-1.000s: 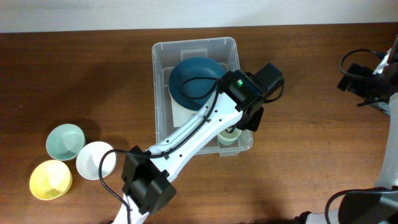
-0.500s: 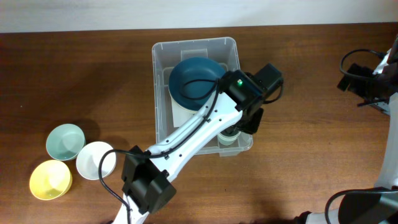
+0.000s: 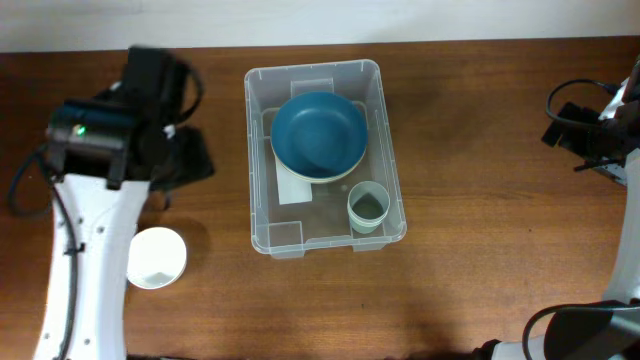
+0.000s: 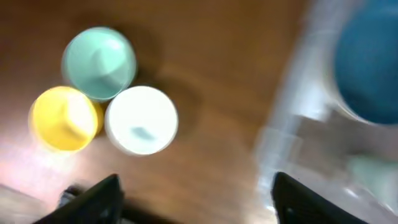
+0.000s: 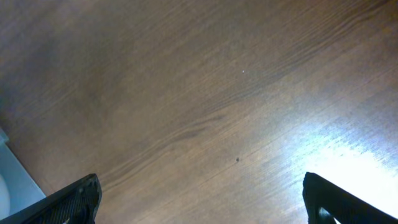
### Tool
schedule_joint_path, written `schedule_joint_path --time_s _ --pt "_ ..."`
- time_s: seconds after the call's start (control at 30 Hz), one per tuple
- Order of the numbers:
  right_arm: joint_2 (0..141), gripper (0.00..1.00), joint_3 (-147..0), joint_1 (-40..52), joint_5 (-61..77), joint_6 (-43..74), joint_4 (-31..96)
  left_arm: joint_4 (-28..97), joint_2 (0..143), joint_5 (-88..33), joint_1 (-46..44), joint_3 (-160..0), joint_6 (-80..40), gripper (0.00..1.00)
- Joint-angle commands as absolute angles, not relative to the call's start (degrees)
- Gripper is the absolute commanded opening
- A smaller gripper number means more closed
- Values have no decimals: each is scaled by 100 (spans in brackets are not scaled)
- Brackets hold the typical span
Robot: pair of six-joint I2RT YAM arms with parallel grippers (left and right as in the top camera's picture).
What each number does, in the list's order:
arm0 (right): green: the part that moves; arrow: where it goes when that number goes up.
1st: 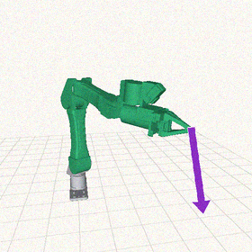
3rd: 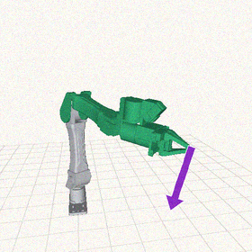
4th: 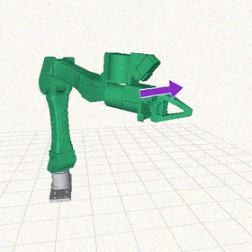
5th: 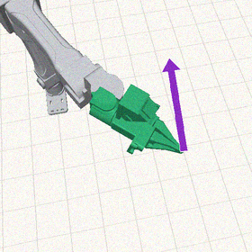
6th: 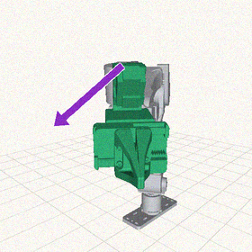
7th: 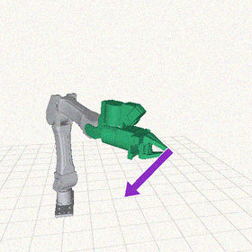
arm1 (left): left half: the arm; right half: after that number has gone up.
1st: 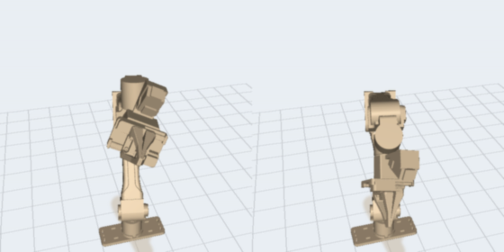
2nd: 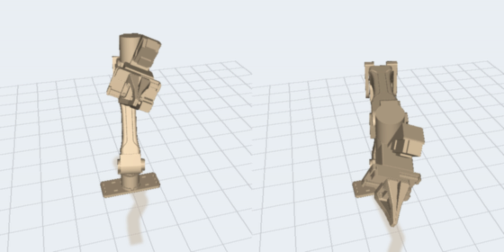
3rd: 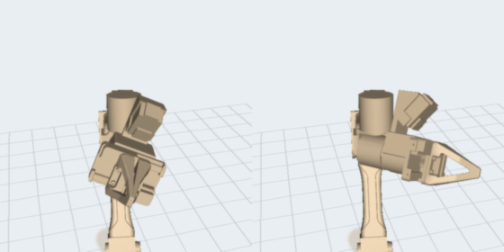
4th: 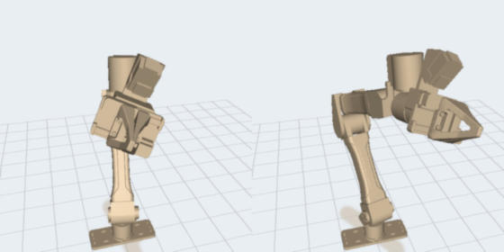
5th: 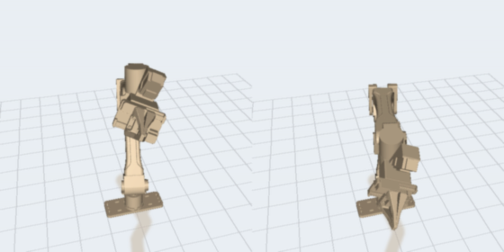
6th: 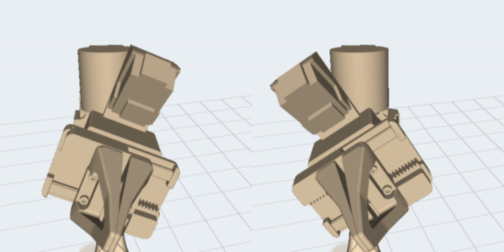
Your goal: Pack container
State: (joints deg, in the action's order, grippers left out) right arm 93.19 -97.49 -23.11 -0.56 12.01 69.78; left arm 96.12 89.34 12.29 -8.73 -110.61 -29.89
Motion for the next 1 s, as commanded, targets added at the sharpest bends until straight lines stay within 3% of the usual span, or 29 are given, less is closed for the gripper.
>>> schedule_joint_path --time_s 0.0,0.27,0.57,0.7,0.77,0.8,0.9,0.97 --pt "9338 99 -9732 -2327 -43 1253 6967 9063 8759 1273 -172 -9515 -3057 86" --pt "9338 99 -9732 -2327 -43 1253 6989 6895 8888 937 545 -6683 -2869 87" --pt "9338 99 -9732 -2327 -45 1253 6991 5481 9653 858 617 -5660 -2731 82" --pt "9338 99 -9730 -2327 -45 1253 6993 5236 9998 867 617 -5660 -2731 59" --pt "9338 99 -9732 -2327 -45 1253 6997 5205 10018 873 617 -5660 -2731 38" --pt "9338 99 -9730 -2327 -45 1253 7000 5210 10014 871 617 -5666 -2731 23" --pt "9338 99 -9730 -2327 -45 1253 6997 5286 10007 875 617 -5730 -2729 1" --pt "9338 100 -9730 -2327 -45 1253 6997 5481 9970 882 611 -5929 -2729 1"
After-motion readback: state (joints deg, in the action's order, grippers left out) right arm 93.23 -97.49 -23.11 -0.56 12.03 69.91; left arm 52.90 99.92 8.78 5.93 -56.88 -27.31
